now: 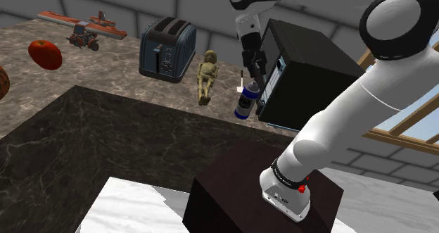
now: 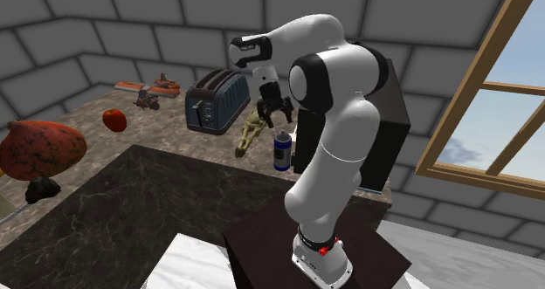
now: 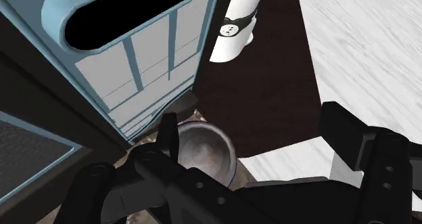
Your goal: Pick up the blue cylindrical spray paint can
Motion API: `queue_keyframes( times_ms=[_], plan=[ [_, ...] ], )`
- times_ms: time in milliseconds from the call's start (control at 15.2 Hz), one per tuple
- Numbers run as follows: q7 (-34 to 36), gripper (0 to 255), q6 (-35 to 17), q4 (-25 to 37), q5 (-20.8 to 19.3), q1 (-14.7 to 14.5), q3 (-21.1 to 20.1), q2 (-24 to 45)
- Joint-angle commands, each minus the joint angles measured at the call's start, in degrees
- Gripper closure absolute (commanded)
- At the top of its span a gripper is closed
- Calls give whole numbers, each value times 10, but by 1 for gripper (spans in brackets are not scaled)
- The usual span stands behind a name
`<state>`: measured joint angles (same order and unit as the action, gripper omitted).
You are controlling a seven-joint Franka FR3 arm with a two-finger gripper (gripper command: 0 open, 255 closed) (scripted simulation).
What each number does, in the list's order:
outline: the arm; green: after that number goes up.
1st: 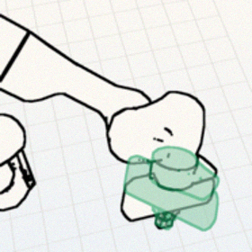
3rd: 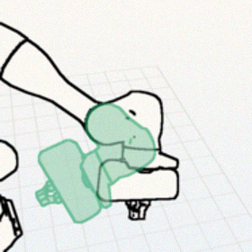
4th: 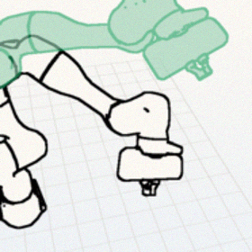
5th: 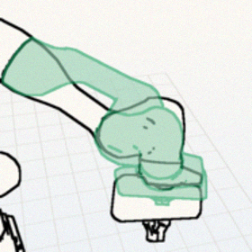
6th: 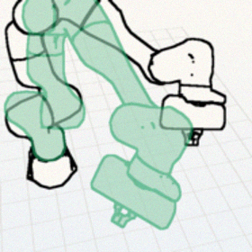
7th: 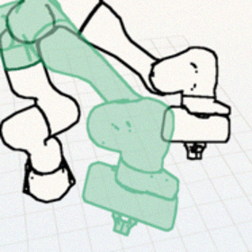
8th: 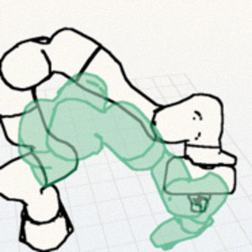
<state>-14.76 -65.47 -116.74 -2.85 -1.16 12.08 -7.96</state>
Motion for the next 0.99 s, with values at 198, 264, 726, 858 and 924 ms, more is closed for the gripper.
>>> queue_keyframes(
  times_ms=[198, 264, 726, 858, 924],
  plan=[
    [-97, 0, 64, 75, -24, 10, 14, 168],
    [-97, 0, 57, 70, -24, 10, 14, 170],
    [-96, 0, 24, 51, -20, 11, 14, 184],
    [-96, 255, 25, 52, -20, 11, 14, 184],
    [-96, 255, 25, 52, -20, 11, 14, 184]
  ],
)
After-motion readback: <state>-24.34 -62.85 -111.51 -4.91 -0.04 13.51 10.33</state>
